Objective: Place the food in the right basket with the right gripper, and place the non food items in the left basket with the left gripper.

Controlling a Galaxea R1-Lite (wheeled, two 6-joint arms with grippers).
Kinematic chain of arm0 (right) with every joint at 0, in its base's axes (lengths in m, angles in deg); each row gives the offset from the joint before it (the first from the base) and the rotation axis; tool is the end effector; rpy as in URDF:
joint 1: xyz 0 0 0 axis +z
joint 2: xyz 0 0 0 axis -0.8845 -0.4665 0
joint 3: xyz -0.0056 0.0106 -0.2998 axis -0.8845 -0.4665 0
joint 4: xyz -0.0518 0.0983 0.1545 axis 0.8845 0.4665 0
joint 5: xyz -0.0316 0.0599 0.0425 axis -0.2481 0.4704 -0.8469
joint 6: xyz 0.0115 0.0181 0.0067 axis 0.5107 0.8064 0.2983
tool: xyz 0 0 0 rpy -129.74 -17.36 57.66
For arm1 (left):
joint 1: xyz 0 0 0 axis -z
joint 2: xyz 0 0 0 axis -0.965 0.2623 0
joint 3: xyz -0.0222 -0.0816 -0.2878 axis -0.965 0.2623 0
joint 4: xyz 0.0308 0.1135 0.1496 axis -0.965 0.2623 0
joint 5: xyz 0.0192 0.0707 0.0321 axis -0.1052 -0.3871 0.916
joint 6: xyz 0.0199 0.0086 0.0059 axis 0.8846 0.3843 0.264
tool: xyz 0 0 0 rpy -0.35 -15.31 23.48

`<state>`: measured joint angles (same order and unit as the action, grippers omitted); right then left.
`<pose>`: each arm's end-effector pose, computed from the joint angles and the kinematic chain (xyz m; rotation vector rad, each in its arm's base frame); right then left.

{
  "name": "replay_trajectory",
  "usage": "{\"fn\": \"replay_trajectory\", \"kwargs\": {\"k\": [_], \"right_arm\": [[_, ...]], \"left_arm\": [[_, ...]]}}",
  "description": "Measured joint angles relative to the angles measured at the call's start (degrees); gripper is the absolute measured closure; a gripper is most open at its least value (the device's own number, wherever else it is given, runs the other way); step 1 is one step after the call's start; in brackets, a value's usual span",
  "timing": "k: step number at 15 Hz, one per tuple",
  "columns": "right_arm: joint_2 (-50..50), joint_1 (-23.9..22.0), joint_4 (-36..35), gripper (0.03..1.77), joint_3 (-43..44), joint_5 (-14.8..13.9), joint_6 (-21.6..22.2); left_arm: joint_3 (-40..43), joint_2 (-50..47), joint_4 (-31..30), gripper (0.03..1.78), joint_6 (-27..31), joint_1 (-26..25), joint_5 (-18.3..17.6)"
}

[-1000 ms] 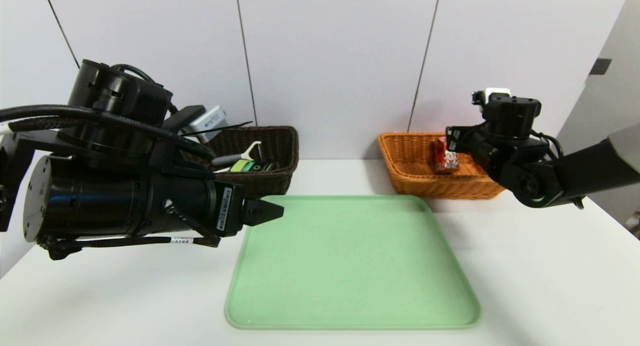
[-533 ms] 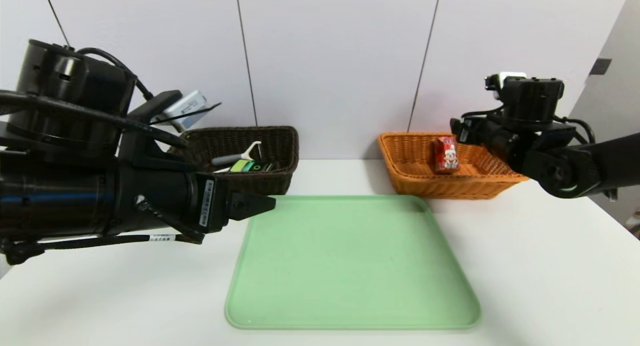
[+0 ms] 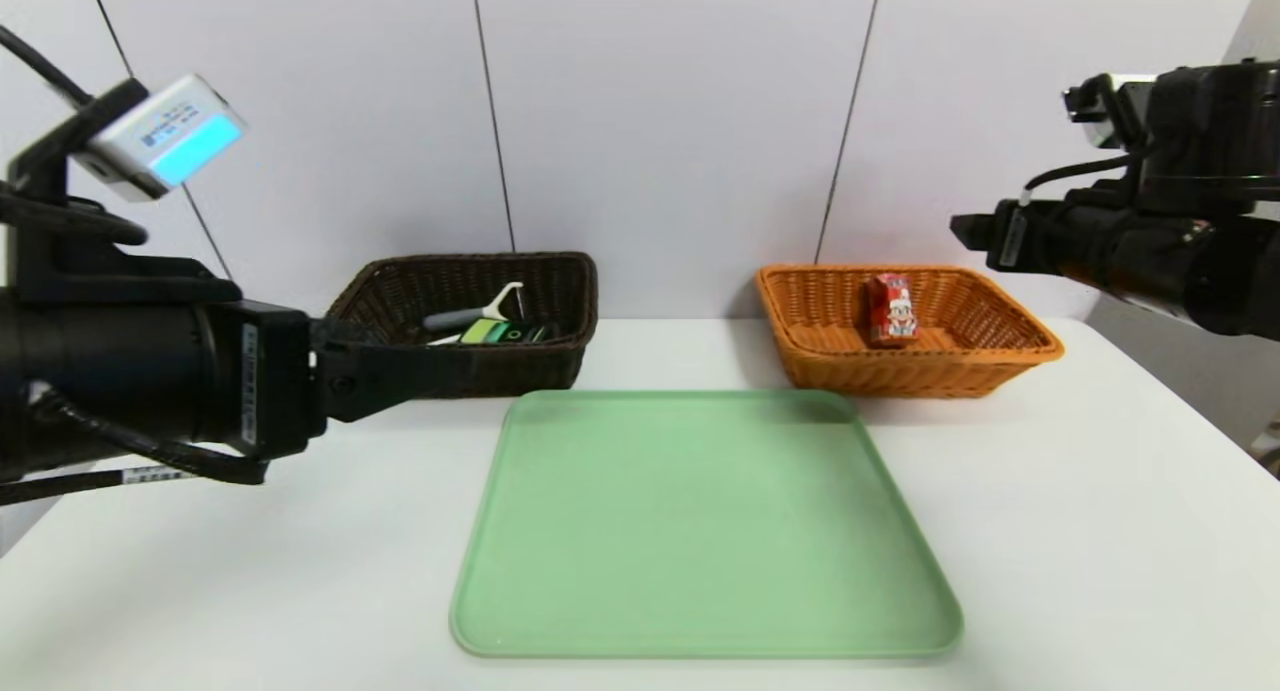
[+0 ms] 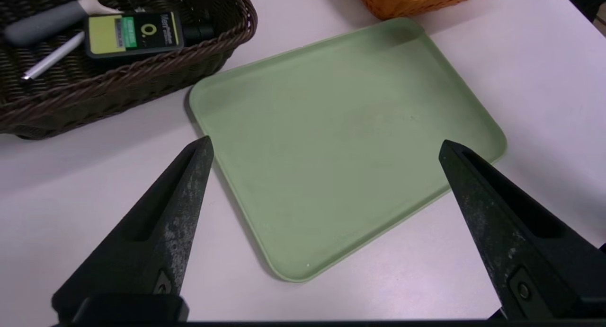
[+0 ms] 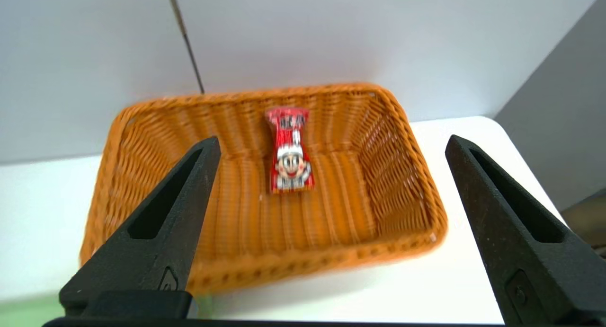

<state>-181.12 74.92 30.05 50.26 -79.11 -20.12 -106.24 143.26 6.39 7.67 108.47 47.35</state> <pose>0.2998 0.0587 0.2598 -0.0240 0.2124 -0.1876 0.1462 -0.0980 0.2952 -0.0859 0.3928 -0.5728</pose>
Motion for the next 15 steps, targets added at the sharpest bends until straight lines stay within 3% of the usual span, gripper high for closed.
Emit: {"fn": "replay_trajectory", "kwargs": {"k": [3, 6, 9, 15], "right_arm": [[9.5, 1.7, 4.1, 0.13, -5.4, -0.3, -0.3], [21.0, 3.5, 8.5, 0.12, -12.0, -0.4, -0.6], [32.5, 4.0, 13.8, 0.11, -16.9, -0.6, -1.6], [48.5, 2.5, 19.2, 0.11, -22.5, -0.5, -5.7]], "left_arm": [[2.3, -5.4, 0.3, 0.12, 2.5, -0.4, 0.3], [5.2, -11.4, 2.8, 0.12, 5.5, -0.9, 5.0], [8.1, -17.3, 6.0, 0.12, 7.8, -6.3, 9.0], [18.4, -34.1, 12.6, 0.12, 12.4, -18.3, 9.5]]}}
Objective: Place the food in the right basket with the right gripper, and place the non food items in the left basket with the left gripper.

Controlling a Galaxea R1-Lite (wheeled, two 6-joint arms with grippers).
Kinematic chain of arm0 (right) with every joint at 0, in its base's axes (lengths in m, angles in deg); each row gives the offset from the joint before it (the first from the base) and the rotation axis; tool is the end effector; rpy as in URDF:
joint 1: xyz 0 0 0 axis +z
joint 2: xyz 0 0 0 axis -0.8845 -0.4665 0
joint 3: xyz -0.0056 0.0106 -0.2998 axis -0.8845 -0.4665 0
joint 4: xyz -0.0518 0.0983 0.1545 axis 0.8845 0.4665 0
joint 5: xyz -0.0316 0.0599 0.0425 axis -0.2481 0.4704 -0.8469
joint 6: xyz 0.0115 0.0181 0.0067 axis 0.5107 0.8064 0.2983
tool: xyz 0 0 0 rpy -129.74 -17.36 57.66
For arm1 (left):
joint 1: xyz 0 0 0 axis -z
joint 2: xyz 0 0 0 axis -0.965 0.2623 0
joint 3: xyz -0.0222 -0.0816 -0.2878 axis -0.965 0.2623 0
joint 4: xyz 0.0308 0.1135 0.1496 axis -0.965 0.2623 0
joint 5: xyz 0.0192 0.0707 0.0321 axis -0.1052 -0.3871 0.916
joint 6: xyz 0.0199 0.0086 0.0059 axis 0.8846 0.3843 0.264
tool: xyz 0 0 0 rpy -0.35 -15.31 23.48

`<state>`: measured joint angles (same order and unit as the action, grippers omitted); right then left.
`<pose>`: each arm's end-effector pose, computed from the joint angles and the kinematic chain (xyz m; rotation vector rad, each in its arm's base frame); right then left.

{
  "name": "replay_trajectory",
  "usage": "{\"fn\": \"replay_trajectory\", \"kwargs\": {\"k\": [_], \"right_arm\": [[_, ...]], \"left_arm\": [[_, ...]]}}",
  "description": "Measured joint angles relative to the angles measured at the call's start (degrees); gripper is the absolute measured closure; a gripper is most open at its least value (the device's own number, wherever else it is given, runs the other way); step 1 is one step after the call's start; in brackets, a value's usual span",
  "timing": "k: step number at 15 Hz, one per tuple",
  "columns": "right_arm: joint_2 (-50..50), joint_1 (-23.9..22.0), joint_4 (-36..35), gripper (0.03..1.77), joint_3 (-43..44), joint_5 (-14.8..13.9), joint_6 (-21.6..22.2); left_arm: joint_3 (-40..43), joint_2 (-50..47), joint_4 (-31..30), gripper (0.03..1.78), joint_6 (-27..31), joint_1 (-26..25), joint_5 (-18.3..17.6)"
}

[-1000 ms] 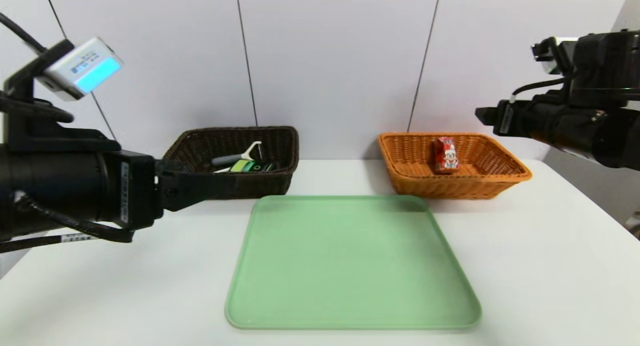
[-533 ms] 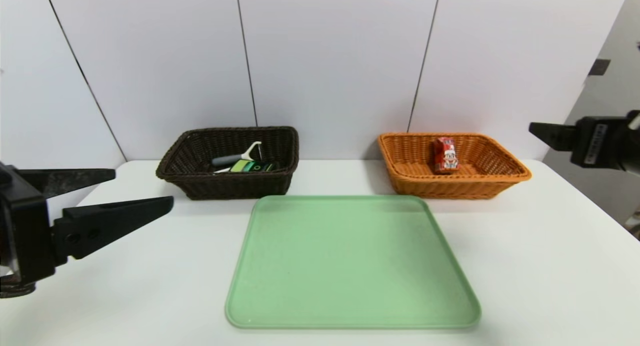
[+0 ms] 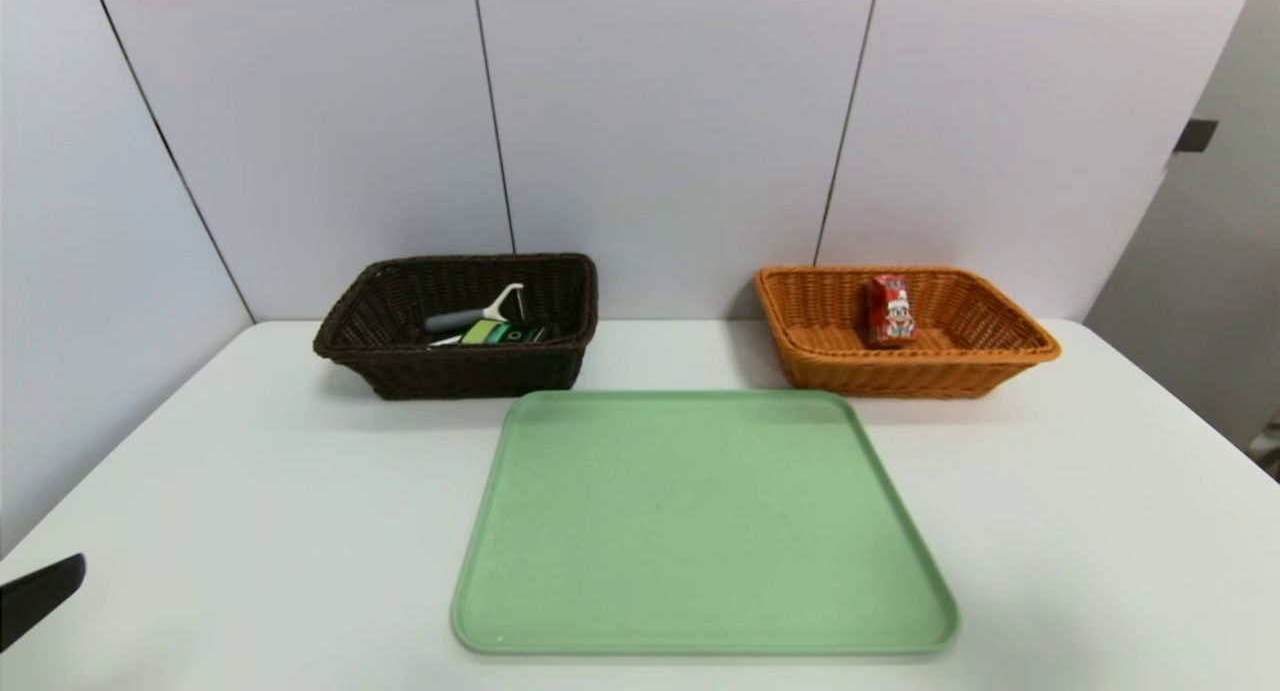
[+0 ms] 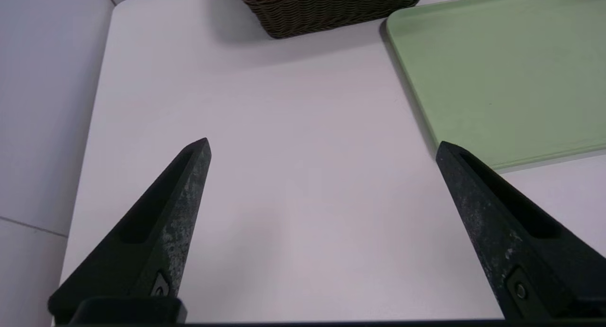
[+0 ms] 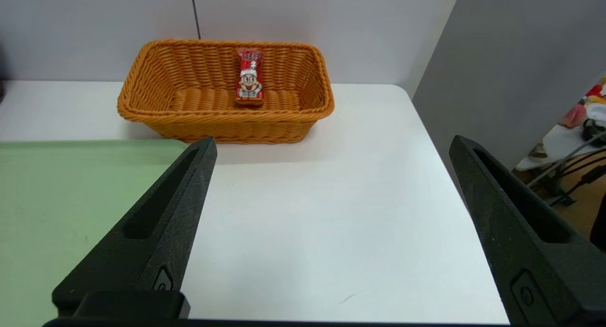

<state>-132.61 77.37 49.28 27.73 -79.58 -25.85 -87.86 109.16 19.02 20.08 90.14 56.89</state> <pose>0.0653 0.0084 0.2685 -0.0898 0.1075 -0.1459 0.0180 -0.0016 0.2417 0.0847 0.2834 -0.1302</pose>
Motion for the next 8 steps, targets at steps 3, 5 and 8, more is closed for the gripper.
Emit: {"fn": "replay_trajectory", "kwargs": {"k": [3, 5, 8], "right_arm": [[4.1, -2.3, 0.1, 0.11, -1.7, 0.2, -0.4], [7.3, -4.5, 1.4, 0.11, -3.1, 0.3, -1.1], [13.0, -7.9, 5.7, 0.11, -4.7, 0.4, -1.6]], "left_arm": [[4.9, -7.3, 0.6, 0.12, 2.7, -4.6, -0.2], [6.9, -11.3, 1.6, 0.12, 3.1, -6.1, -0.2], [9.0, -15.9, 3.1, 0.12, 3.1, -7.7, -0.4]]}}
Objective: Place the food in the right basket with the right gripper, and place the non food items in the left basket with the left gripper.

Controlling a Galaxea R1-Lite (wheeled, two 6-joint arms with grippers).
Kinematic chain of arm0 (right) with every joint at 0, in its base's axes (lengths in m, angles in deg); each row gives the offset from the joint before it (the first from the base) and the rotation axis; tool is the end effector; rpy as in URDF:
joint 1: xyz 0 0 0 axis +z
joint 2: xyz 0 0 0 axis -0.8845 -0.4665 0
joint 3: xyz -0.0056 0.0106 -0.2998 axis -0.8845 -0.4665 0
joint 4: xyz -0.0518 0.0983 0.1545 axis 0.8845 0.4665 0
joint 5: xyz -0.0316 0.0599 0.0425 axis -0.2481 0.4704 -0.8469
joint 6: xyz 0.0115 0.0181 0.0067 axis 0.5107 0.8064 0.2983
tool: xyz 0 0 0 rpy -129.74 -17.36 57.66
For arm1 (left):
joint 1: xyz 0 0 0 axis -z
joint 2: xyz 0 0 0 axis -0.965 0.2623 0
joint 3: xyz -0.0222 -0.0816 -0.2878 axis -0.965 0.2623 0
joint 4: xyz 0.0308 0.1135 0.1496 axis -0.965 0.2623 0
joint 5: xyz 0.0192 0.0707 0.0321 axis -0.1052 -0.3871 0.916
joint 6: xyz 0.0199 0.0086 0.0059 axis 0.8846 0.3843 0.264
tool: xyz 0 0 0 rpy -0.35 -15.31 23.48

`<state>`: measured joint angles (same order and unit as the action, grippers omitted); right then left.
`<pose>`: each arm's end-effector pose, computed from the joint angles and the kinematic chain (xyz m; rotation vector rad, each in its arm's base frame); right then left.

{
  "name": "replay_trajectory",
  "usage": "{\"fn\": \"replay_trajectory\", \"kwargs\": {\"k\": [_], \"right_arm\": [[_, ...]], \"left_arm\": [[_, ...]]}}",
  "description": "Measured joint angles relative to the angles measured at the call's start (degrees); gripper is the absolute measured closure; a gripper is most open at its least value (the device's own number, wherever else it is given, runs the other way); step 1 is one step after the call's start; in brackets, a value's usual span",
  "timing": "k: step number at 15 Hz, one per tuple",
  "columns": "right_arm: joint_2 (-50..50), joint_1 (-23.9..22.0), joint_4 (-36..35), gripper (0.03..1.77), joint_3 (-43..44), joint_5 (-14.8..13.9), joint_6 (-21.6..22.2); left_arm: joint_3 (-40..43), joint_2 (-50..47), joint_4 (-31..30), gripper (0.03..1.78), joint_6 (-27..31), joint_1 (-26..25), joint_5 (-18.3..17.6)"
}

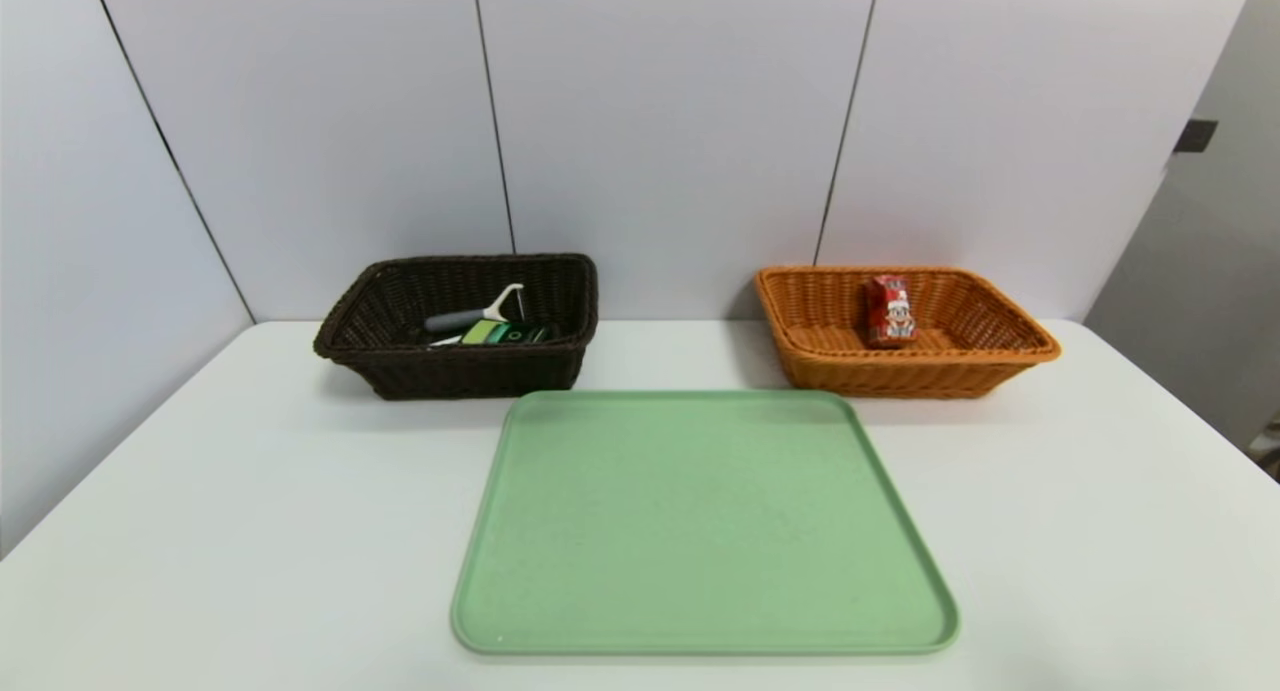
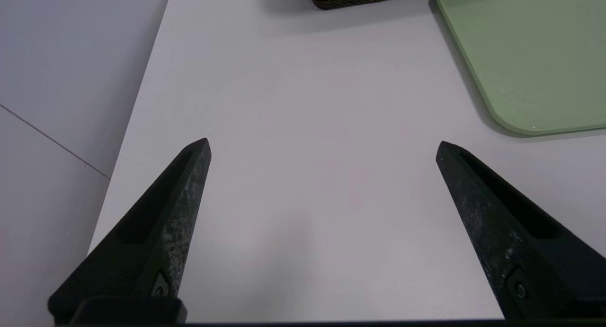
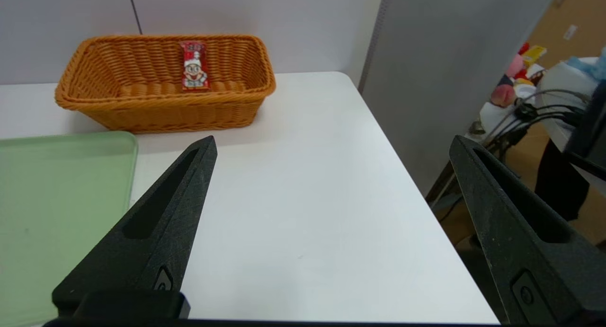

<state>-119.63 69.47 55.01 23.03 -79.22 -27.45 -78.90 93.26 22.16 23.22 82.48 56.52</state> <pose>0.0130 -0.0073 0.2447 -0.0980 0.0745 -0.2777 -0.0311 0.0073 0.1938 0.1104 0.2225 -0.0091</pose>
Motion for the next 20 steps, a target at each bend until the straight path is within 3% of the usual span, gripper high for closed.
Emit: {"fn": "replay_trajectory", "kwargs": {"k": [3, 9, 12, 16, 20], "right_arm": [[4.5, -2.2, 3.9, 0.11, -0.6, 0.0, 0.0], [10.6, -2.9, 7.1, 0.11, -1.7, 0.1, -0.7], [14.2, -2.9, 8.0, 0.11, -3.7, -0.2, -1.6], [16.0, -3.3, 8.3, 0.11, -4.4, -1.6, -0.9], [19.0, -7.5, 8.4, 0.11, -5.2, 0.1, -2.1]], "left_arm": [[1.5, -2.5, 0.4, 0.12, -0.4, -1.6, 0.2], [2.9, -8.7, 4.6, 0.12, 2.0, -6.4, -4.0], [4.3, -13.7, 8.7, 0.12, 2.7, -7.0, -4.9], [5.6, -17.3, 8.8, 0.12, 2.8, -7.2, -5.0], [5.7, -18.2, 8.7, 0.12, 2.9, -7.2, -5.4]]}}
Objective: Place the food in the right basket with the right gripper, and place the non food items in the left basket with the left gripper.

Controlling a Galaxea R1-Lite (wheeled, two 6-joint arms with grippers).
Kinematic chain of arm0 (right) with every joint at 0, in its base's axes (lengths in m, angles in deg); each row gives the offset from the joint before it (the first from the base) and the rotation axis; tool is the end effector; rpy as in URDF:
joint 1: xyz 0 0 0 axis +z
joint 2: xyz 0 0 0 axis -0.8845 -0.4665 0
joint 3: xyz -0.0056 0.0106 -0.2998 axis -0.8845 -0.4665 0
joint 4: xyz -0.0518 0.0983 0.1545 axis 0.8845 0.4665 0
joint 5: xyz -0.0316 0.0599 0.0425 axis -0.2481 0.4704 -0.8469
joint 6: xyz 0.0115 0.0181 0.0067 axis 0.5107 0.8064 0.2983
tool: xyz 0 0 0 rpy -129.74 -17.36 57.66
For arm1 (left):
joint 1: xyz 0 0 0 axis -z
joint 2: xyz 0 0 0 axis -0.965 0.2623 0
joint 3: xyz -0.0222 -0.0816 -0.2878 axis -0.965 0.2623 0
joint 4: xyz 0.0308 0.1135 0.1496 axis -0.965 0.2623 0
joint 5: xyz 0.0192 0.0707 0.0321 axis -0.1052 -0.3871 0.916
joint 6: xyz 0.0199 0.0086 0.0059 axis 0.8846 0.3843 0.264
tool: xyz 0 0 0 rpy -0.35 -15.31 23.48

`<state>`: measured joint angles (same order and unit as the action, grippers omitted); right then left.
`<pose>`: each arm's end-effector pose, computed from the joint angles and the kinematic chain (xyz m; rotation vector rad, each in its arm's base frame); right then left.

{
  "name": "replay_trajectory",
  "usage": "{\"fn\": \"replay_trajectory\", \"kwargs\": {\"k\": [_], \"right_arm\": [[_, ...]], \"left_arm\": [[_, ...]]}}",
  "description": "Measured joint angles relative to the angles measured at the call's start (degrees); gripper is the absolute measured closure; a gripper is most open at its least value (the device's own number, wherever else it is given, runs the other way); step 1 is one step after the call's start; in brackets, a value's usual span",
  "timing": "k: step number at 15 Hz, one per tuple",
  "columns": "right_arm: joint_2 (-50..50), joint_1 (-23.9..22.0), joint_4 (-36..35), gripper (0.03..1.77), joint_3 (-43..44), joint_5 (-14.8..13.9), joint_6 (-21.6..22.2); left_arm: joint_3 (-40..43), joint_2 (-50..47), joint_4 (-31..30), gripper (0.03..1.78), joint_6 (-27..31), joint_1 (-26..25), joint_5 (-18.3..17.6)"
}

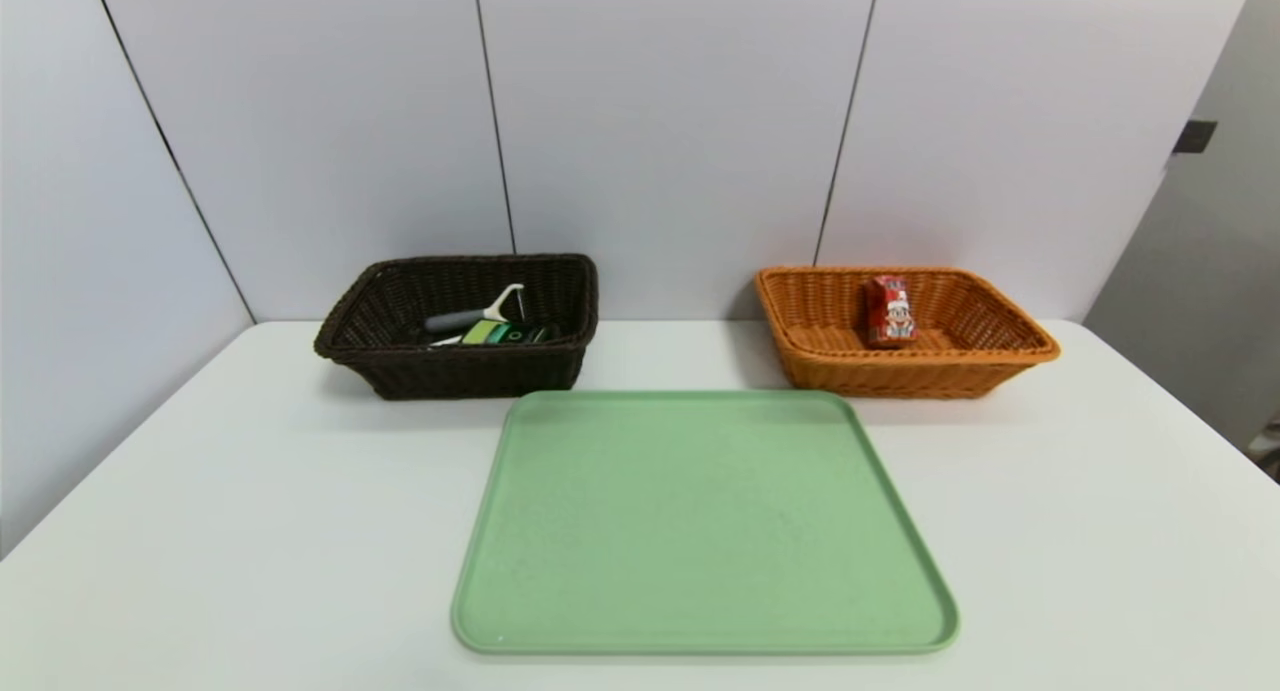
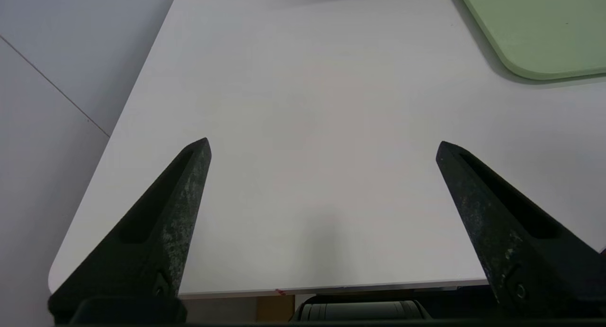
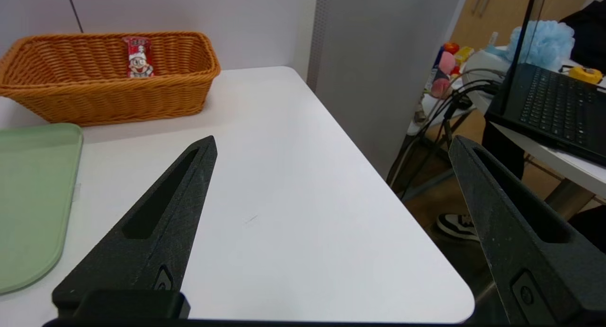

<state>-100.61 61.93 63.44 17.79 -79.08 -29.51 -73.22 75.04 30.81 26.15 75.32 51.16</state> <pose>-0.0525 -0.0086 0.1994 -0.1099 -0.0038 -0.4107 -0.0764 0.0016 0.1372 0.1354 0.1585 0.0209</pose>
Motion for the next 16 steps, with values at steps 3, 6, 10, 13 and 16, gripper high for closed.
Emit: {"fn": "replay_trajectory", "kwargs": {"k": [3, 6, 10, 13, 16], "right_arm": [[3.9, -0.3, -2.8, 0.11, -4.2, 3.3, -1.0], [8.5, -0.2, -9.4, 0.11, -12.5, 5.2, -5.3], [12.1, -0.1, -23.0, 0.11, -26.3, 7.6, -7.6], [12.8, -0.1, -27.4, 0.11, -31.6, 11.8, -4.6], [13.0, -0.1, -23.8, 0.11, -32.1, 20.6, -2.5]], "left_arm": [[2.2, -0.9, -2.5, 0.12, 0.2, 0.0, -1.1], [9.3, -1.3, -13.1, 0.12, 0.9, 0.0, -1.4], [20.1, -1.4, -28.3, 0.12, 4.0, 0.0, -3.8], [24.6, -1.4, -31.9, 0.12, 4.2, 0.0, -7.5], [26.3, -1.4, -32.0, 0.12, 1.7, 0.0, -6.4]]}}
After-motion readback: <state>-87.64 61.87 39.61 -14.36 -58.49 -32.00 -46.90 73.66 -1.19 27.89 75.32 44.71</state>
